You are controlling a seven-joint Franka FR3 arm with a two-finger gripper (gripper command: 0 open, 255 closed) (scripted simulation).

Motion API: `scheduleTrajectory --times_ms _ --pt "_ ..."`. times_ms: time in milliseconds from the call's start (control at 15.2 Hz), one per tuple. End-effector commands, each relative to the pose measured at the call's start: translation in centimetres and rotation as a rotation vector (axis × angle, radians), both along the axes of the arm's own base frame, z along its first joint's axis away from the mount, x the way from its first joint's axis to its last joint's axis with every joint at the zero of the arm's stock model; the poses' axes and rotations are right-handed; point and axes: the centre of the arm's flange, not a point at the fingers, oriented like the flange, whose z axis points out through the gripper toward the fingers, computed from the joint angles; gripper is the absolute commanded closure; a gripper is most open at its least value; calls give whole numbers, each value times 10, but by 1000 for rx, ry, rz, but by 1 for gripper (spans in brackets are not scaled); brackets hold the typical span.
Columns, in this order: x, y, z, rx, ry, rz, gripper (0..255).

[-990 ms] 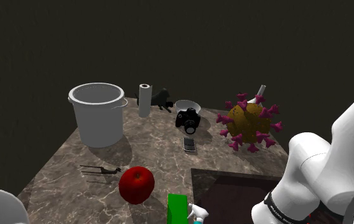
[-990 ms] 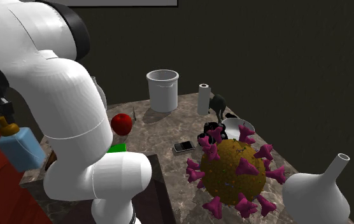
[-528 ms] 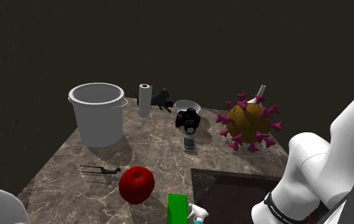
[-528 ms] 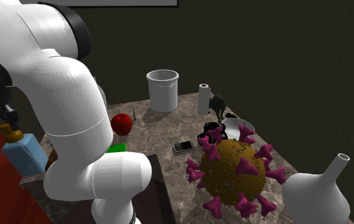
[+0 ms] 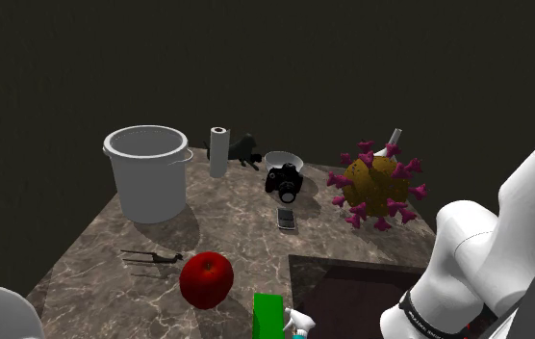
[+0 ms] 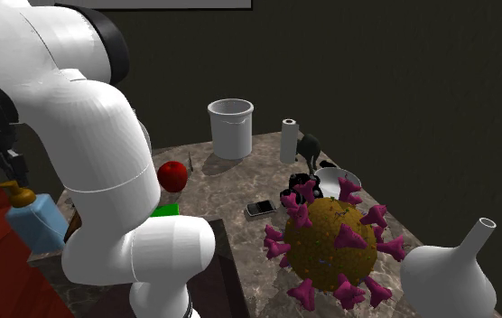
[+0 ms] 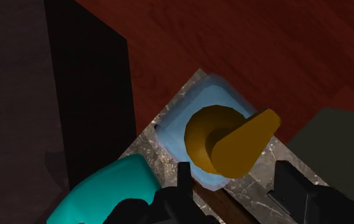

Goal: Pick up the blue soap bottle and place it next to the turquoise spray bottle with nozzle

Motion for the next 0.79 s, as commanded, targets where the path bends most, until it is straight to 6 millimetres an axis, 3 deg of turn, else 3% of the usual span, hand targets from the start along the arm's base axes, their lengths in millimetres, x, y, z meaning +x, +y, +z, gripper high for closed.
scheduleTrajectory --times_ms 0,264,528,726 --pt "0 0 0 0 0 0 0" --pt "0 0 0 0 0 0 0" --pt "5 2 50 0 0 0 0" --pt "5 2 50 0 0 0 0"
